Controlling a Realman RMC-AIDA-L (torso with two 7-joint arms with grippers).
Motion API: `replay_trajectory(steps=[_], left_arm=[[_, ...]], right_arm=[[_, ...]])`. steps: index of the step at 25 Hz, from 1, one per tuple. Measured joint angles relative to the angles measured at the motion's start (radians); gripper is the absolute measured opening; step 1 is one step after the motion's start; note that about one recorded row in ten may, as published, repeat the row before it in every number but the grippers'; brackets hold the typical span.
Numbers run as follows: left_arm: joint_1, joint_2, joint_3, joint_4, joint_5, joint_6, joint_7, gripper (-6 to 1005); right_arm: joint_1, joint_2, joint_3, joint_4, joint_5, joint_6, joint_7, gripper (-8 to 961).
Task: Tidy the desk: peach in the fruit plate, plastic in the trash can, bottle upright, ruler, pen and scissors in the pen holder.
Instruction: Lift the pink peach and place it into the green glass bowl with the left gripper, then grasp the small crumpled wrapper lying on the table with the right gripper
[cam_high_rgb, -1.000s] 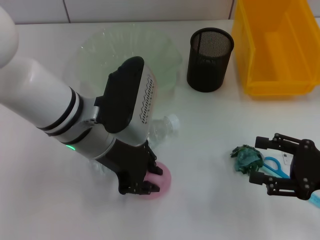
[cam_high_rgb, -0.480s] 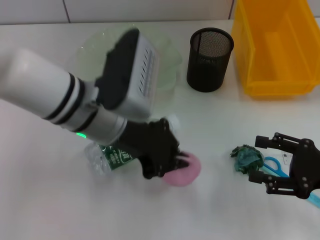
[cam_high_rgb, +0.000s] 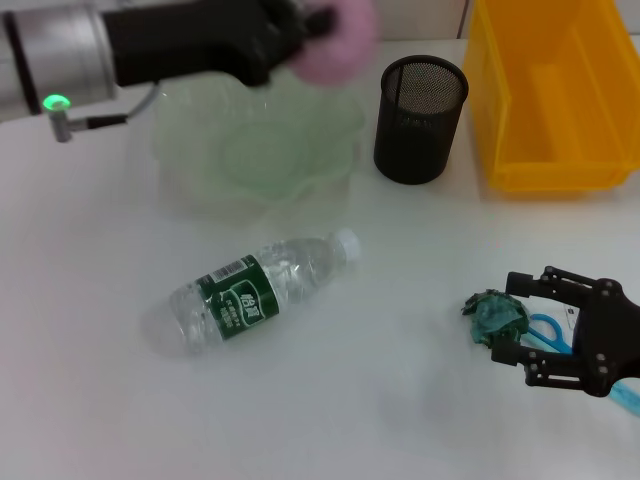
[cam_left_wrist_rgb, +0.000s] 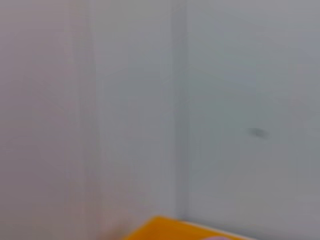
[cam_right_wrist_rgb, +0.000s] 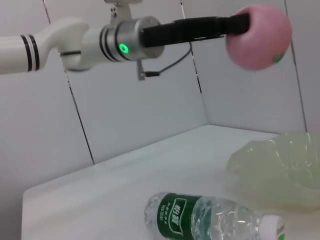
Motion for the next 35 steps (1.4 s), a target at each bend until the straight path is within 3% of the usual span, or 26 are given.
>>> replay_trajectory(steps=[2, 7, 13, 14, 18, 21, 22, 24, 28, 31, 32, 33, 35], left_arm=[[-0.017, 0.005, -0.107, -0.163, -0.043, -0.142, 0.061, 44], [-0.017, 0.004, -0.111, -0.188, -0.042, -0.184, 0.061, 46], [0.002, 0.000, -0.120, -0.200, -0.068, -0.213, 0.069, 205], [0.028, 0.002, -0.122, -0.200, -0.121, -0.207, 0.082, 232], [0.047, 0.002, -0.122, -0.198, -0.153, -0.186, 0.102, 421], [0.094, 0.010, -0.123, -0.199, -0.210, -0.018, 0.149, 550], [0.117, 0.020, -0.123, -0.199, -0.211, 0.099, 0.170, 592], [0.123, 0.023, -0.123, -0.199, -0.210, 0.126, 0.177, 674], [0.172, 0.037, -0.120, -0.230, -0.141, 0.323, 0.277, 740], [0.181, 0.037, -0.121, -0.235, -0.119, 0.350, 0.295, 789], [0.196, 0.037, -0.120, -0.242, -0.074, 0.390, 0.322, 805], [0.207, 0.037, -0.117, -0.244, -0.030, 0.414, 0.335, 804], [0.212, 0.036, -0.115, -0.246, 0.021, 0.432, 0.338, 802]], right_arm=[[0.002, 0.001, 0.000, 0.010, -0.001, 0.009, -0.003, 830], [0.008, 0.002, 0.000, 0.013, -0.001, 0.012, -0.003, 830], [0.022, 0.007, -0.001, 0.015, -0.003, 0.010, -0.004, 830], [0.022, 0.007, -0.001, 0.015, -0.003, 0.010, -0.004, 830], [0.026, 0.011, 0.000, 0.015, -0.003, 0.012, -0.003, 830], [0.035, 0.011, 0.018, 0.013, 0.000, 0.004, 0.019, 829], [0.046, 0.010, 0.047, 0.005, 0.001, 0.000, 0.061, 829], [0.059, 0.004, 0.075, -0.012, 0.002, -0.007, 0.114, 829], [0.081, -0.007, 0.098, -0.076, 0.002, -0.033, 0.236, 829], [0.095, -0.009, 0.083, -0.233, -0.020, -0.054, 0.401, 829], [0.102, -0.008, 0.054, -0.391, -0.068, -0.065, 0.531, 829], [0.102, -0.008, 0.054, -0.391, -0.068, -0.065, 0.531, 829], [0.115, -0.005, -0.004, -0.580, -0.143, -0.088, 0.670, 829]])
